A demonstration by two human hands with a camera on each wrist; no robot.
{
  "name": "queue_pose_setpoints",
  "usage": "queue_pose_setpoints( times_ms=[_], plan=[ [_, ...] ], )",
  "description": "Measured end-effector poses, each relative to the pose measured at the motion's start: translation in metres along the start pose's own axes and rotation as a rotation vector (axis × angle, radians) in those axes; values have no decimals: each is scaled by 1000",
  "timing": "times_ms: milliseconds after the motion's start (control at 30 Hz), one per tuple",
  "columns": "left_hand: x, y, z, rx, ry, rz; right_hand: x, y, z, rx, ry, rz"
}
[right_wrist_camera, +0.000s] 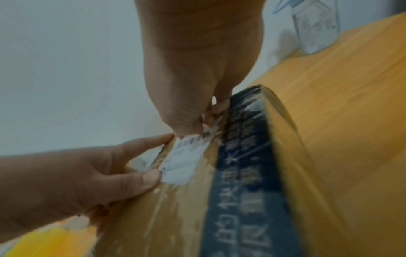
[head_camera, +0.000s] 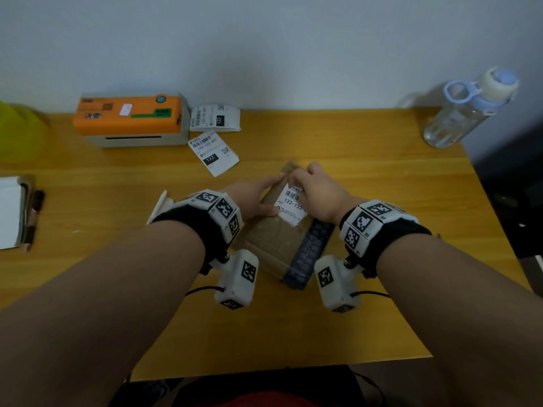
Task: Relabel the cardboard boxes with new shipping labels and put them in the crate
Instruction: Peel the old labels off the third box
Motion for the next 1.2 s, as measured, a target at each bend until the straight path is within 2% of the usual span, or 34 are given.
queue_pose_setpoints(
  times_ms=[267,367,500,767,1100,1200],
  plan=[
    [2,-1,1,31,3,-105,4,6,1,-71,-28,-80],
    [-4,-1,-4,60,14,-132,3,18,-3,-86,-61,-208],
    [-11,-1,-5,155,13,-73,3,21,-12,-155,-141,-326],
    [-17,7,1,161,13,-69,-9,14,-16,-259,-139,-300],
    [-18,6,4,181,26,-84,-23,18,-12,-144,-21,-134],
    [-18,6,4,187,28,-85,-26,19,-12,-124,-16,-125]
  ],
)
Point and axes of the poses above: each hand's wrist, its own x-axis away from the middle knuckle, its own y-axis out of the back of the hand, z = x × y, the point moved 5 cm from there along -x, towards the middle knuckle, and after that the axes turned 7 degrees about y, right-handed, at the moved point
